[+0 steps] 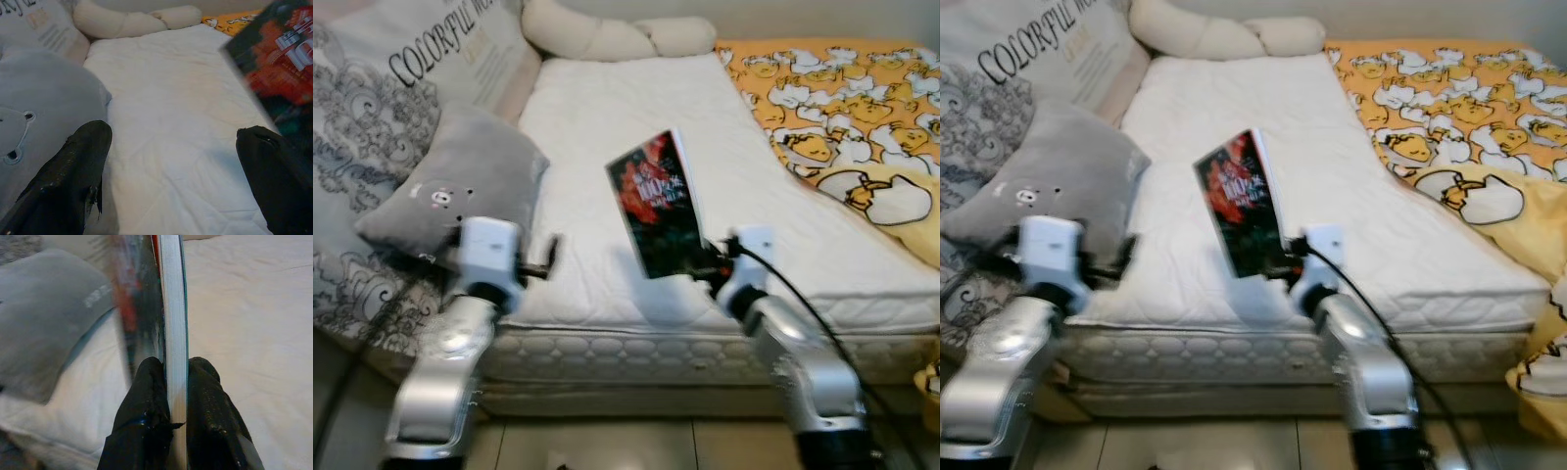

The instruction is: Clean up the room

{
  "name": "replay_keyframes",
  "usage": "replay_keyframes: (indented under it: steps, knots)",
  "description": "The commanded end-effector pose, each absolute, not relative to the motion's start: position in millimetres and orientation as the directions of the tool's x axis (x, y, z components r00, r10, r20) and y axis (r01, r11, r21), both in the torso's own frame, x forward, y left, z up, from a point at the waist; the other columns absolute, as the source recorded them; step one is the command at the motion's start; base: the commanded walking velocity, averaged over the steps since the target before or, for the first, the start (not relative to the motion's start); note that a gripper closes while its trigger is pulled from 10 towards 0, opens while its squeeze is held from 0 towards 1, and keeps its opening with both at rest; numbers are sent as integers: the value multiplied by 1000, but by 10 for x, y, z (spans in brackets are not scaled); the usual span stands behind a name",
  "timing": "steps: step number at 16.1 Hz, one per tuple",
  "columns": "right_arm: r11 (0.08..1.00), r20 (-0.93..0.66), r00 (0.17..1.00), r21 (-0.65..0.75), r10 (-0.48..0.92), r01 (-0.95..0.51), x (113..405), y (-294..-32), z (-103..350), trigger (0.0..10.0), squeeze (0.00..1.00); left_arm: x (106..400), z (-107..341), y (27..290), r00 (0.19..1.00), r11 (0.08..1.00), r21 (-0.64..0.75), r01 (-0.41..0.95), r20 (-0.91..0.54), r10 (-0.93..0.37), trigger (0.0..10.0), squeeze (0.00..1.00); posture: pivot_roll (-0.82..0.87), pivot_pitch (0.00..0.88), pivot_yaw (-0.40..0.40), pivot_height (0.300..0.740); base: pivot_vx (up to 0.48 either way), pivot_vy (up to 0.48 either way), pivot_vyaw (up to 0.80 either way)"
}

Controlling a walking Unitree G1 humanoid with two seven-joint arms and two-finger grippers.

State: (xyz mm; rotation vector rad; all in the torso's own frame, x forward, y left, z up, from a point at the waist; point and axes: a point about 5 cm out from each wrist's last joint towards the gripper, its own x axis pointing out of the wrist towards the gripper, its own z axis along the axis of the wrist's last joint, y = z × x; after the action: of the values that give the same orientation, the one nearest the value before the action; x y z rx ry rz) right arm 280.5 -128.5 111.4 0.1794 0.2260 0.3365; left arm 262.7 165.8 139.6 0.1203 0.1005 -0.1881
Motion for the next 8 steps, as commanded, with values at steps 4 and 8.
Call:
replay_keyframes:
  steps: [4,8]
  knots:
    - [919,-135,921,212,364,-333,2835,-1216,1211,10000,0,2629,1406,1767,982,979,126,161,-115,-147,10000,0,47,0,13,740,300,0,0]
    - [912,-134,908,172,397,-374,2826,-1172,1217,10000,0,2618,1401,1766,983,979,124,161,-113,-147,10000,0,48,0,9,740,318,0,0]
